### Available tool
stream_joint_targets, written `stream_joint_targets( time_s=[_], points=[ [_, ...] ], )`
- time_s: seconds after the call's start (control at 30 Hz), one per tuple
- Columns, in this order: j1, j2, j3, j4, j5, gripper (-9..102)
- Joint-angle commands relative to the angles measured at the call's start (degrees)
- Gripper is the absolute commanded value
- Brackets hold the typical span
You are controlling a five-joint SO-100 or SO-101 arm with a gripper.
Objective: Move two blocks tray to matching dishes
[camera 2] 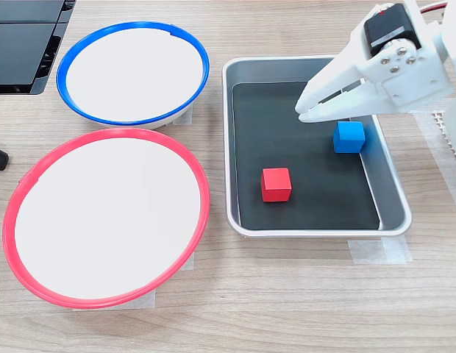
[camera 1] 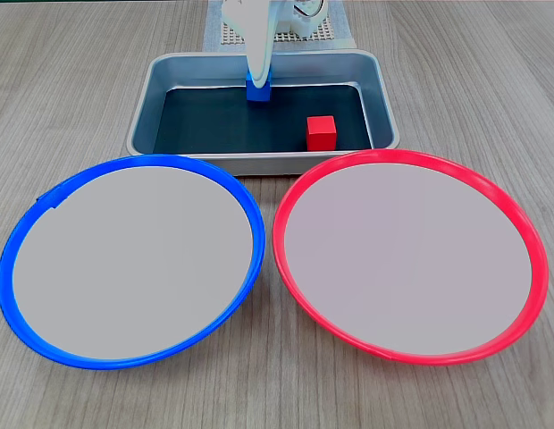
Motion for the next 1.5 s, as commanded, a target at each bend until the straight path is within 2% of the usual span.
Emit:
stream_joint_targets(
  time_s=[0.0, 0.4, 0.43, 0.67, 0.87, 1.03, 1.17, 1.3, 1.47],
  points=[
    [-0.18, 1.32, 0.09, 0.26, -0.35, 0],
    [-0.35, 1.32, 0.09, 0.26, 0.00, 0],
    [-2.64, 1.32, 0.09, 0.26, 0.53, 0],
    [-9.05, 1.49, 0.00, -0.26, -7.82, 0],
    [-8.44, -7.03, -9.76, 1.05, -37.18, 0],
    [-6.33, -31.82, -28.48, 15.47, -75.94, 2],
    [-1.93, -51.77, -43.77, 28.92, -98.96, 20],
    [3.69, -61.96, -48.43, 32.17, -110.21, 23],
    [8.61, -66.88, -44.82, 24.70, -115.22, 22]
  ],
)
